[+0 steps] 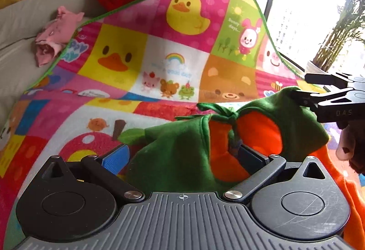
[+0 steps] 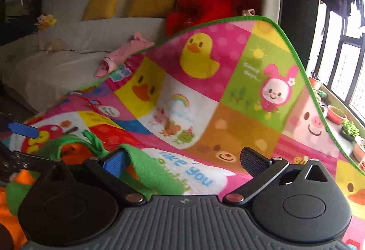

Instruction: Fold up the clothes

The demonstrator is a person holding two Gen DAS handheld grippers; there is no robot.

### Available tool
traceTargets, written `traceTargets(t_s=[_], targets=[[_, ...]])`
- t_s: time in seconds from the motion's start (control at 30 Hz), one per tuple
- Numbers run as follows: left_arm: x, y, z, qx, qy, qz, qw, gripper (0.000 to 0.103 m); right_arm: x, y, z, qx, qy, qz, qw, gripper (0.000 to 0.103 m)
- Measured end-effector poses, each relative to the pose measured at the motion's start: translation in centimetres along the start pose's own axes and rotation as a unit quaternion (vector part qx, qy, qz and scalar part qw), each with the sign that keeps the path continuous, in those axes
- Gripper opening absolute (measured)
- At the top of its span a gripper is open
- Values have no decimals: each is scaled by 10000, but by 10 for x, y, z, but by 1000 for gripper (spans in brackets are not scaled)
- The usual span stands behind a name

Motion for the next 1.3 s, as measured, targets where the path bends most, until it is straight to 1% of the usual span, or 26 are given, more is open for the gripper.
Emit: traceTargets(t_s=[0.03,0.07,0.1,0.13,0.2,0.23,0.27,0.33,0.37,0.4,0.43,0.53,0.57,0.63,0.7,0.73,0.83,0.93,0.97,1.0,1.07,1.13,1.17,1.2,1.27,1.3], targets=[[-3,2,-4,-68,-15,-8,10000,103,-3,-1,5,-29,112,73,9999,91],[-6,2,-4,-103,71,1,9999,103,-5,-4,8,-56,153,136,9998,87],[-8,1,-2,-115,227,22,9997,103,-9,-7,10,-82,161,195,9996,76],[-11,1,1,-127,383,42,9992,103,-7,-7,9,-148,133,149,9997,68],[-17,0,6,-152,695,83,9974,103,1,-3,4,-310,3,-99,9995,65],[-17,-1,8,-152,751,95,9970,103,9,1,-1,-340,-193,-312,9987,65],[-17,-1,11,-143,739,103,9971,103,17,6,-7,-296,-491,-565,9968,65],[-16,-3,15,-127,715,118,9973,102,33,18,-20,-21,-1133,-1012,9884,65],[-17,-3,16,-125,691,120,9975,102,38,23,-25,86,-1337,-1104,9848,65],[-18,-3,16,-127,658,119,9977,102,41,26,-31,88,-1423,-1115,9835,65],[-20,-3,15,-130,625,118,9979,102,43,28,-35,-4,-1363,-1072,9848,65],[-27,-6,14,-131,608,180,9979,102,41,23,-28,-326,-442,-681,9962,66],[-29,-7,15,-105,627,218,9977,101,39,20,-21,-317,-184,-553,9978,66],[-34,-11,22,56,732,347,9967,101,28,9,3,-96,64,-341,9994,66],[-39,-17,35,420,689,535,9953,101,12,-5,24,69,140,-151,9998,66],[-40,-18,39,498,639,519,9954,101,3,-13,33,129,148,-43,9998,66],[-39,-17,38,468,567,518,9959,101,-19,-34,50,316,79,176,9993,66],[-39,-16,34,407,496,507,9967,101,-28,-43,52,364,-11,226,9991,65],[-38,-16,32,386,473,503,9969,98,-29,-44,50,323,2,243,9992,65],[-38,-16,31,366,449,499,9971,83,-29,-44,49,291,16,245,9993,65],[-38,-15,28,325,401,491,9975,65,-29,-42,47,284,3,192,9994,64],[-37,-15,25,283,354,483,9978,63,-29,-40,45,274,-27,142,9995,62],[-37,-14,24,263,330,479,9980,59,-29,-39,44,242,-8,149,9996,60],[-37,-14,22,242,306,475,9981,48,-30,-38,43,205,27,170,9996,52],[-36,-13,20,201,259,467,9984,35,-27,-38,42,118,100,209,9997,42],[-33,-13,17,181,234,450,9986,29,-23,-37,41,91,113,203,9997,35]])
Point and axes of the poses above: each gripper's, at about its wrist camera, not at the fingertips, and x roughly against the way its jaws point, z to its left, y to its top, the point moved 8 cm from there along -x, roughly the way its jaws point, and after that the axes turned 10 degrees about -y, right-handed, at the moved point
